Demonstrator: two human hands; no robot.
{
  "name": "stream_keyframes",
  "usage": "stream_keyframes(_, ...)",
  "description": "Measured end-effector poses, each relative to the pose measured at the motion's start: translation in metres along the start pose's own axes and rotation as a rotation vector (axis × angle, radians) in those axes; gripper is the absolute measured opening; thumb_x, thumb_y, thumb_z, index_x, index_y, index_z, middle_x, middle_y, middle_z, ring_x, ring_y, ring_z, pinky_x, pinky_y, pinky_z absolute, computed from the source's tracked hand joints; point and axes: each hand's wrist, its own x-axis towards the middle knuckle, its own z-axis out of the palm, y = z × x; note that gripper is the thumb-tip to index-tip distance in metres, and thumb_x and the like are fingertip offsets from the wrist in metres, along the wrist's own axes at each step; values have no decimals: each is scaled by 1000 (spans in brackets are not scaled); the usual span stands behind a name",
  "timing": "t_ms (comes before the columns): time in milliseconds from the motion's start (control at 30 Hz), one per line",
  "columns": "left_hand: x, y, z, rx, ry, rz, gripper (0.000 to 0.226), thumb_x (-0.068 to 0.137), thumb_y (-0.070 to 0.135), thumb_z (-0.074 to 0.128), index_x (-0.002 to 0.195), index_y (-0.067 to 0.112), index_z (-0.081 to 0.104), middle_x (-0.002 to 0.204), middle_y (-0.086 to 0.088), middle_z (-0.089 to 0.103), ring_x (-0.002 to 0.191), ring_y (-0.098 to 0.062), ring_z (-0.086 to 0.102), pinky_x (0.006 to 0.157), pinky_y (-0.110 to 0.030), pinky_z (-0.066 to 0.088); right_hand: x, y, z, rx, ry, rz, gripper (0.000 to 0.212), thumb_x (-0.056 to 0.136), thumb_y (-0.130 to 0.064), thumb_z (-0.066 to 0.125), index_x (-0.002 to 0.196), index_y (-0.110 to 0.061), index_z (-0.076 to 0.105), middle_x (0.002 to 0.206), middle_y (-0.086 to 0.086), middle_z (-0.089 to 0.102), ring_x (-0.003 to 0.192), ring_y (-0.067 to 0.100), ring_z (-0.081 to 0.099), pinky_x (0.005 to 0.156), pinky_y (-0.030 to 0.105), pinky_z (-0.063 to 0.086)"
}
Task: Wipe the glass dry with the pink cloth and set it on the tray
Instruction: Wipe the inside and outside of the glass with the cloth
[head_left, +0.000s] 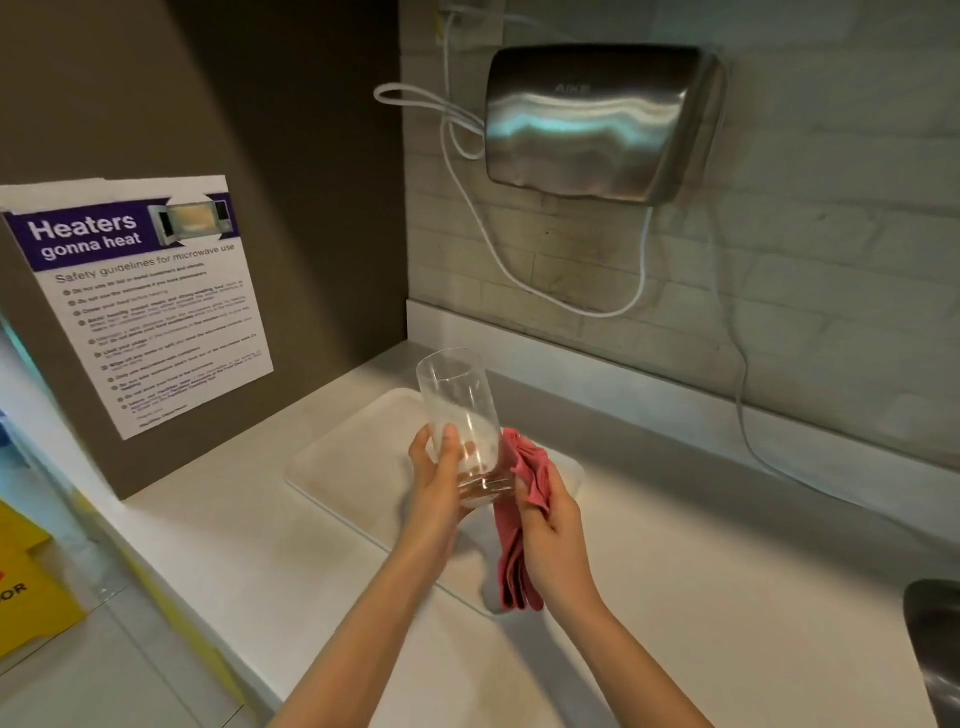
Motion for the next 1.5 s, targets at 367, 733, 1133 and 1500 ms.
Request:
stream_keyframes(367, -6, -12, -11, -328, -267, -151, 49, 79, 49, 52, 127, 40, 48, 116, -18, 70, 96, -33, 71, 73, -45, 59, 37, -27, 8, -251, 193, -184, 38, 90, 6, 49, 121, -14, 60, 108, -12, 65, 101, -6, 59, 84, 2, 40)
stream_keyframes(733, 7, -11, -26, -383, -323, -200, 31, 79, 52, 55, 96, 37, 76, 107, -16, 74, 100, -32, 70, 83, -47, 54, 9, -7, -20, -654, -384, -542, 58, 77, 13, 52, 130, -8, 49, 140, 6, 45, 136, 16, 31, 114, 32, 24)
stream_keyframes(1133, 11, -24, -25, -152, -316, -80, 58, 90, 57, 46, 134, 19, 49, 101, -13, 73, 83, -24, 73, 65, -39, 58, 15, -11, -24, -870, -497, -611, 54, 80, 6, 64, 130, -9, 51, 140, 8, 46, 136, 23, 33, 114, 30, 23)
stream_keyframes(1500, 14, -30, -16, -177, -244, -30, 59, 80, 52, 53, 136, 31, 46, 114, -9, 71, 98, -27, 71, 70, -46, 59, 65, -42, 5, -1030, -388, -539, 58, 84, 11, 51, 136, -12, 43, 147, 8, 38, 139, 22, 22, 113, 30, 18)
